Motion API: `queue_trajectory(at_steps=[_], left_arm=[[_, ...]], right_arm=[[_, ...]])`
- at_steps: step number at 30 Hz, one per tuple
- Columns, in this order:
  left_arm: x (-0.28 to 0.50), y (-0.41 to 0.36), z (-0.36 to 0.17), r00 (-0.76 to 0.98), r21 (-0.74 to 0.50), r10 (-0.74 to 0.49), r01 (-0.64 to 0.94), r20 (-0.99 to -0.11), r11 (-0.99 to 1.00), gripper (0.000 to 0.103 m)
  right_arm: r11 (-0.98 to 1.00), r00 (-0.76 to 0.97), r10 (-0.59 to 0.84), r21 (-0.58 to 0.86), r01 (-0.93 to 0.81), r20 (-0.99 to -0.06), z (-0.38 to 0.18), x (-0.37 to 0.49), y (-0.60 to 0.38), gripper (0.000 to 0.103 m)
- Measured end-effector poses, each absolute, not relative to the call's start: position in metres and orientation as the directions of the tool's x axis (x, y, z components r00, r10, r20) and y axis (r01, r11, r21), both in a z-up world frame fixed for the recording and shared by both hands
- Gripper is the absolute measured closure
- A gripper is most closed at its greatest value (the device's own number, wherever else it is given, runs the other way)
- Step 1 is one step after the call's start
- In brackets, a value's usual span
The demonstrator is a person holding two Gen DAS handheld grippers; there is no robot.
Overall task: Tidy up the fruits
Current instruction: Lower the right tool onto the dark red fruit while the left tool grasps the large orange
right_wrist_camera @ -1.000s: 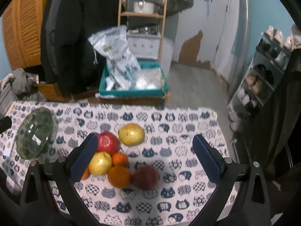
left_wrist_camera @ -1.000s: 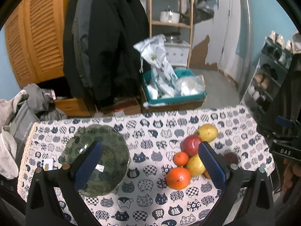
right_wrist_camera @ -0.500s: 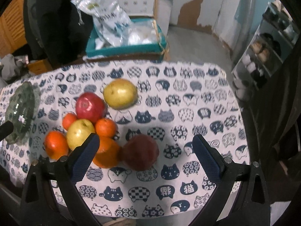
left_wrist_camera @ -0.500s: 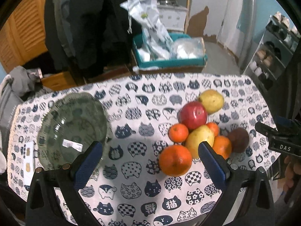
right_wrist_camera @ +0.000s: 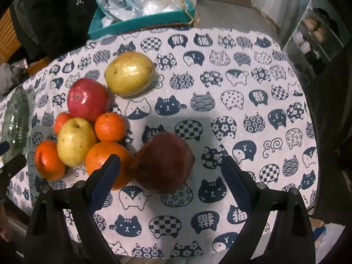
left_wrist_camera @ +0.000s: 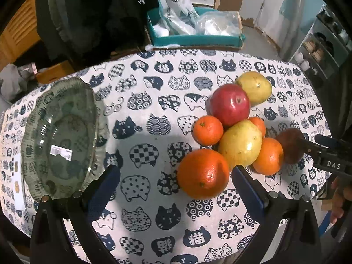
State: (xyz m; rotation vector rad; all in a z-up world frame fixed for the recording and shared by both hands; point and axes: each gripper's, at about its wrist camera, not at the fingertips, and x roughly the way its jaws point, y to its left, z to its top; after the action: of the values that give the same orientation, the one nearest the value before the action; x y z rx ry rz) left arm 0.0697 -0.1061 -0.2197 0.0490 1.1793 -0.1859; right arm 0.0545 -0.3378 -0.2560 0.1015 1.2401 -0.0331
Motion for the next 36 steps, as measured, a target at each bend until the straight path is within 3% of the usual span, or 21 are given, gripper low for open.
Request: queue_trajectory(at_steps=[11, 13, 15, 23, 36], left_arm=[[0.073, -0.123, -0.246, 0.305, -0.068, -0.128, 0.200, -0.944, 0.977, 0.001], [0.073, -0.124, -0.251, 0.292, -0.069, -0.127, 0.202, -0.948, 0.977, 0.002], [0.074, -0.125, -0.257, 0.275, -0.076, -0.132, 0.203, -0.952, 0.976, 0.006], [0.078, -0.125, -0.264, 0.253, -0.106, -0.153, 0.191, -0.955, 0.976, 0.009], [0.081, -0.129, -0.278, 0.202, -0.175, -0.214, 0.198, -0.956, 0.964, 0.026]], right_arm=[[0.990, 0.264, 0.082, 0.109, 0.090, -0.961, -0.284, 0.063, -0.336, 0.016], [0.981, 0.257, 0.131, 0.163, 0.106, -0.957, -0.286, 0.064, -0.339, 0.026], [0.974, 0.260, 0.160, 0.196, 0.117, -0.952, -0.287, 0.064, -0.342, 0.028], [0.995, 0.296, -0.001, 0.028, 0.093, -0.955, -0.285, 0.072, -0.345, 0.028], [0.997, 0.262, -0.017, 0.004, 0.078, -0.965, -0.307, 0.090, -0.346, 0.026]])
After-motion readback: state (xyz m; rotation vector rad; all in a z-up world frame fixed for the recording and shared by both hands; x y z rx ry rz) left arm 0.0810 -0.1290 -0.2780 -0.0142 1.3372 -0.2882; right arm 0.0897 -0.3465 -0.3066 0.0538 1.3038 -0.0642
